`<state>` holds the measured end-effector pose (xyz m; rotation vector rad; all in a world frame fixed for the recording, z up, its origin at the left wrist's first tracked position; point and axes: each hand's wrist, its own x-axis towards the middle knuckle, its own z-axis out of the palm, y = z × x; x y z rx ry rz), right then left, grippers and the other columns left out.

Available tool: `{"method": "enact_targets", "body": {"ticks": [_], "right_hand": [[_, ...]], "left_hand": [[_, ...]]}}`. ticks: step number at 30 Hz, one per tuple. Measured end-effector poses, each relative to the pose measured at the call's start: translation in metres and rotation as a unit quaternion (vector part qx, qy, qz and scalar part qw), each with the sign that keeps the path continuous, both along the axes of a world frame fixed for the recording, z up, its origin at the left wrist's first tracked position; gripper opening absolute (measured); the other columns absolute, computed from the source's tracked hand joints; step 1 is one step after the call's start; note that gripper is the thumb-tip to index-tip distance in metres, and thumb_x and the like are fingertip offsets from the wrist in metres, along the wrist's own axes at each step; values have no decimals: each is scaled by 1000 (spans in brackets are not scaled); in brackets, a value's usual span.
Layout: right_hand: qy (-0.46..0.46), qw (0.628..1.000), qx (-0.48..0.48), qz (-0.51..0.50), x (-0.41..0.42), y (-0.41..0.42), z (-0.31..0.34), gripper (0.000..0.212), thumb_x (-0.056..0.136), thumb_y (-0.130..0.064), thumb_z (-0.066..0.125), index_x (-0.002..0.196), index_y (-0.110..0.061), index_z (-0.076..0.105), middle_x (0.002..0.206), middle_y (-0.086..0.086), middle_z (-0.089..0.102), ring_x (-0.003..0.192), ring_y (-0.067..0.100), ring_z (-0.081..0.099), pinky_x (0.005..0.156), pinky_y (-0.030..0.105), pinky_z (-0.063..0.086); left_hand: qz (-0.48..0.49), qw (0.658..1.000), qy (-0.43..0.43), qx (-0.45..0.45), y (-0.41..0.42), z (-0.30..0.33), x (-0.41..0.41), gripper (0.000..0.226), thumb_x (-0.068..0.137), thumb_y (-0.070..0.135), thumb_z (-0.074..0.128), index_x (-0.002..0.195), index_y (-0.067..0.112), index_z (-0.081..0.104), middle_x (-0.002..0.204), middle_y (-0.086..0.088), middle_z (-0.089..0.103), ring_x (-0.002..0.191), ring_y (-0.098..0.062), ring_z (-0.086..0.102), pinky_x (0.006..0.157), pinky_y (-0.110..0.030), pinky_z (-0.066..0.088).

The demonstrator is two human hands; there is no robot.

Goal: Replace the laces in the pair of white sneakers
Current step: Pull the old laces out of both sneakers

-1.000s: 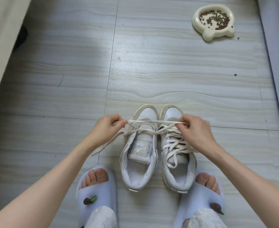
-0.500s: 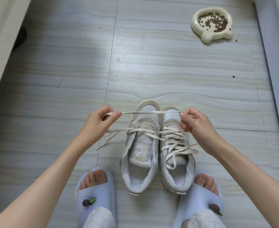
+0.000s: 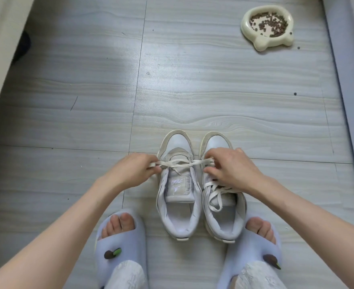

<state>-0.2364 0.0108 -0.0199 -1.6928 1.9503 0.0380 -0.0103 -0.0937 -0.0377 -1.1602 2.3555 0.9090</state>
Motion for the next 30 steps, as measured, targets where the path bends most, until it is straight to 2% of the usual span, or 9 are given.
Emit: {"method": "enact_targets", "body": {"ticks": [5, 8, 11, 14, 18, 23, 25, 28, 30], "right_hand": [[77, 991, 15, 105, 15, -14, -13, 30, 93, -44, 47, 112, -25, 62, 106, 2, 53, 110, 23, 49, 89, 36, 29], [-10, 999, 4, 41, 11, -18, -19, 23, 94, -36, 49, 100, -20, 64, 98, 1, 46, 103, 22, 46, 84, 34, 30], [-189, 976, -2, -107, 2, -17, -18, 18, 90, -25, 58, 72, -24, 57, 98, 1, 51, 95, 16, 48, 80, 28, 33], [-364, 897, 10, -251, 4, -9, -6, 25, 87, -17, 62, 62, -21, 57, 95, 4, 65, 80, 12, 52, 71, 25, 37], [-458, 822, 27, -337, 7, -4, 0, 19, 88, -18, 61, 73, -10, 68, 79, 0, 71, 79, 19, 54, 67, 29, 38], [-578, 693, 36, -429, 18, -7, -3, 19, 89, -9, 54, 70, -10, 59, 73, 3, 67, 73, 18, 53, 62, 25, 38], [-602, 661, 26, -448, 20, -12, 0, 21, 89, -7, 52, 69, -9, 56, 69, 1, 63, 75, 18, 54, 62, 26, 38], [-647, 618, 23, -445, 16, -18, 1, 24, 92, -7, 46, 69, -9, 52, 73, 4, 66, 79, 17, 63, 65, 26, 44], [-655, 612, 28, -442, 13, -20, 1, 25, 93, -8, 44, 69, -9, 50, 65, 3, 64, 71, 18, 60, 66, 32, 41]], "left_hand": [[13, 999, 25, 15, -5, 2, -7, 24, 93, 38, 52, 93, 17, 65, 80, 0, 53, 79, -20, 48, 64, -30, 29], [60, 993, 95, 34, -9, -1, 0, 23, 93, 33, 53, 84, 19, 70, 97, 1, 54, 86, -15, 53, 70, -22, 31], [265, 902, 254, 229, -8, 5, 11, 25, 86, 28, 61, 62, 22, 67, 118, 7, 61, 90, -5, 58, 84, -23, 42], [363, 785, 362, 348, 2, 9, 12, 24, 84, 22, 59, 61, 17, 64, 112, -9, 68, 94, -16, 58, 84, -28, 42], [375, 779, 399, 306, 6, 10, 6, 26, 90, 24, 53, 68, 10, 51, 67, 2, 65, 89, -21, 66, 76, -26, 44], [444, 724, 441, 292, 4, 5, 7, 28, 86, 26, 51, 63, 12, 41, 54, 2, 42, 60, -17, 52, 69, -28, 41], [454, 740, 418, 270, 3, 1, 2, 32, 94, 20, 49, 65, 13, 37, 52, 6, 38, 51, -12, 42, 60, -27, 35], [401, 840, 327, 165, -2, 1, -3, 35, 97, 20, 44, 63, 15, 39, 50, 9, 39, 46, -8, 35, 49, -23, 30], [382, 863, 299, 141, -5, -1, 0, 35, 97, 21, 45, 63, 16, 39, 52, 7, 37, 46, -8, 31, 47, -22, 26]]}}
